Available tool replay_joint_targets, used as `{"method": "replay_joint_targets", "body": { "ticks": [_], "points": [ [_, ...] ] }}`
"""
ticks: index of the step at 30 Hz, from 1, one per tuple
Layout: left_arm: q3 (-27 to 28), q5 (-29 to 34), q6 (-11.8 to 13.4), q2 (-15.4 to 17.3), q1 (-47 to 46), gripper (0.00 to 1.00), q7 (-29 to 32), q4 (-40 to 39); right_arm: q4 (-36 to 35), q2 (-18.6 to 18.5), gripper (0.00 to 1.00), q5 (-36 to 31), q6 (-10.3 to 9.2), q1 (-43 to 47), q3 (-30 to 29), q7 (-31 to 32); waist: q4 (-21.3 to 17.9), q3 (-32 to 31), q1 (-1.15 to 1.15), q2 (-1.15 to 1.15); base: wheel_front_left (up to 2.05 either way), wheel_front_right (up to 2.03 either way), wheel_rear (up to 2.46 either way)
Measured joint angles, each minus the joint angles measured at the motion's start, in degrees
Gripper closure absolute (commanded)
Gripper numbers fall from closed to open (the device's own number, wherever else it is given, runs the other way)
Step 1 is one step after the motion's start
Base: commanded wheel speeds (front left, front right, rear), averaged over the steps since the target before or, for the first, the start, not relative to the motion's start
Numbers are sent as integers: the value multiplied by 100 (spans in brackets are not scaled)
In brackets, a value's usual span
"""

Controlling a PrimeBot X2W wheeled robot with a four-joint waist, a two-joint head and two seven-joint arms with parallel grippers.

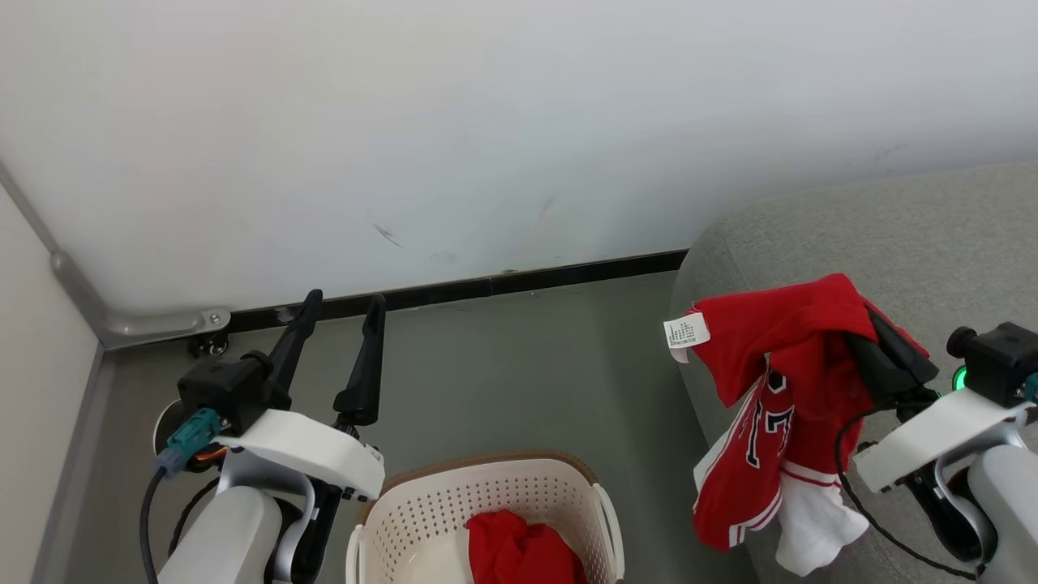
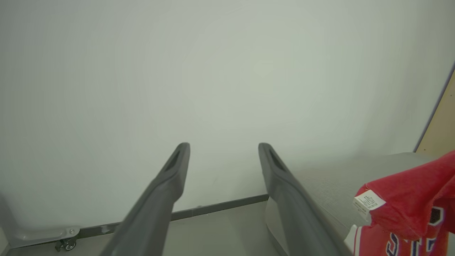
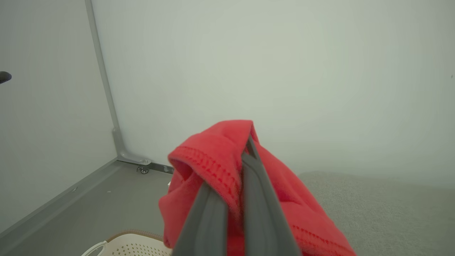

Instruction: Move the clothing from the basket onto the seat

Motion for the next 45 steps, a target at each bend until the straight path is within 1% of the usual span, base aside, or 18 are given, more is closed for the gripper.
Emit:
{"method": "replay_joint_targets", "body": {
  "ticks": [6, 14, 23, 27, 30, 36, 38, 45],
  "points": [
    [86, 102, 0, -73, 219, 0, -4, -107, -229, 174, 100, -269, 0, 474, -370, 0, -250, -25, 0, 0, 0, 0, 0],
    [208, 203, 0, -193, 403, 0, -4, -223, -553, 378, 100, -567, -1, 795, -568, 0, -495, -22, 0, 0, 0, 0, 0],
    [404, 339, 0, -210, 556, 0, -4, -379, -899, 606, 100, -771, -1, 930, -756, 25, -777, 36, 0, 0, 0, 0, 0],
    [480, 385, 0, -220, 651, 0, -4, -408, -1104, 606, 100, -915, -1, 876, -913, 113, -891, 82, 0, 0, 0, 0, 0],
    [578, 434, 23, -218, 651, 0, -4, -478, -1221, 566, 100, -945, 0, 602, -979, 227, -972, 125, 0, 0, 0, 0, 0],
    [728, 542, 65, -198, 665, 0, -5, -624, -1422, 333, 100, -978, 0, -240, -1205, 538, -1113, 241, 0, 0, 0, 0, 0],
    [789, 579, 67, -177, 670, 0, -5, -669, -1443, 302, 100, -965, 0, -479, -1278, 655, -1155, 285, 0, 0, 0, 0, 0],
    [943, 693, 99, -138, 683, 0, -47, -824, -1389, 8, 100, -816, 0, -1212, -1305, 1163, -1286, 451, 0, 0, 0, 0, 0]
  ]
}}
